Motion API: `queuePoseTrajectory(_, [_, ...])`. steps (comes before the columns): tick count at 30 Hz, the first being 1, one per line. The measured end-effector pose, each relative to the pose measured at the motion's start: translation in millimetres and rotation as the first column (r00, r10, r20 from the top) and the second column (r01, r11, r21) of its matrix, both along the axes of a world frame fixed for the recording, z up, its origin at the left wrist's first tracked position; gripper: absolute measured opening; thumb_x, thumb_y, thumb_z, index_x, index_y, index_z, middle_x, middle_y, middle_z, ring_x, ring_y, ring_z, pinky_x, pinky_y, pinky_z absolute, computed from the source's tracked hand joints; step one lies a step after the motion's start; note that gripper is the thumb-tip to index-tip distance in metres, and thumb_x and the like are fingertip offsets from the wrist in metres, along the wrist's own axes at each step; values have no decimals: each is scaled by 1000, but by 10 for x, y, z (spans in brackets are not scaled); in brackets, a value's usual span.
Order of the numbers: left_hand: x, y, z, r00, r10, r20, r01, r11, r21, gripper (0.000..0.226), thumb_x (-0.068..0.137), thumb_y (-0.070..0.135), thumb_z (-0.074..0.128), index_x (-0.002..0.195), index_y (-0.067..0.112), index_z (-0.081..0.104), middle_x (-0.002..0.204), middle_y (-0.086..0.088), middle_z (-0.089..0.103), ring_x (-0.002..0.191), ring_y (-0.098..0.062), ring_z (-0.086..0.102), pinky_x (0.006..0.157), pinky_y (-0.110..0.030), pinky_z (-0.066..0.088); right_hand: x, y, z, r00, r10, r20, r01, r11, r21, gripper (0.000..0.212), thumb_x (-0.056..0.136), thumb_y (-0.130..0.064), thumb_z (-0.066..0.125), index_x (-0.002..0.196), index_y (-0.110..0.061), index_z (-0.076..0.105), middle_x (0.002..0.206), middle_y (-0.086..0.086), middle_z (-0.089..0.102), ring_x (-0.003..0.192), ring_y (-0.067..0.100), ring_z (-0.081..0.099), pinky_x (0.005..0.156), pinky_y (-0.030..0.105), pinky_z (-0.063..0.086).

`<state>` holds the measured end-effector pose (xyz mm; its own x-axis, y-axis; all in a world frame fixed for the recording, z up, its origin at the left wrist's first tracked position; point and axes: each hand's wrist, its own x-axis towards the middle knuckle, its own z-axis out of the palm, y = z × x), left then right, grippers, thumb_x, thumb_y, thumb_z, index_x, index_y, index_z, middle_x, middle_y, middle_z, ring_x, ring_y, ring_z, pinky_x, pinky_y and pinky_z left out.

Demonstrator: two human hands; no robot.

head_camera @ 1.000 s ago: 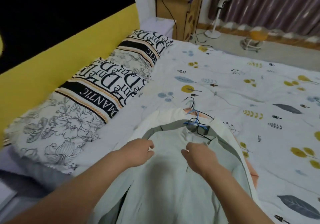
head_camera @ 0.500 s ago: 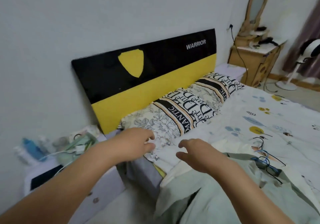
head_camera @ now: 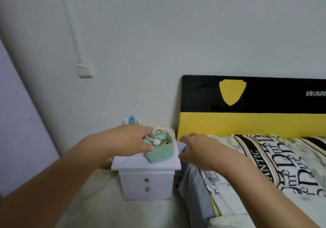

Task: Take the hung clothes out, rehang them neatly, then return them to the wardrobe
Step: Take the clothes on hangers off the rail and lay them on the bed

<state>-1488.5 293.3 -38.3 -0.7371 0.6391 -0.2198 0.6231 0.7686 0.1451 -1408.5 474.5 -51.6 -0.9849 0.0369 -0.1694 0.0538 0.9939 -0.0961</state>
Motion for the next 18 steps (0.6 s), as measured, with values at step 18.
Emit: queuePoseTrajectory(18, [630,-3290,23,733,678,53,-680,733,18,52,90,47,51,136,26,40,135,4,47,116,-12,49,97,-25,42,-483,-2966,225,759,651,-23,-651,757,-52,52,94,-40,47,140,-19,34,143,4,38,128,28,40,105,38,37])
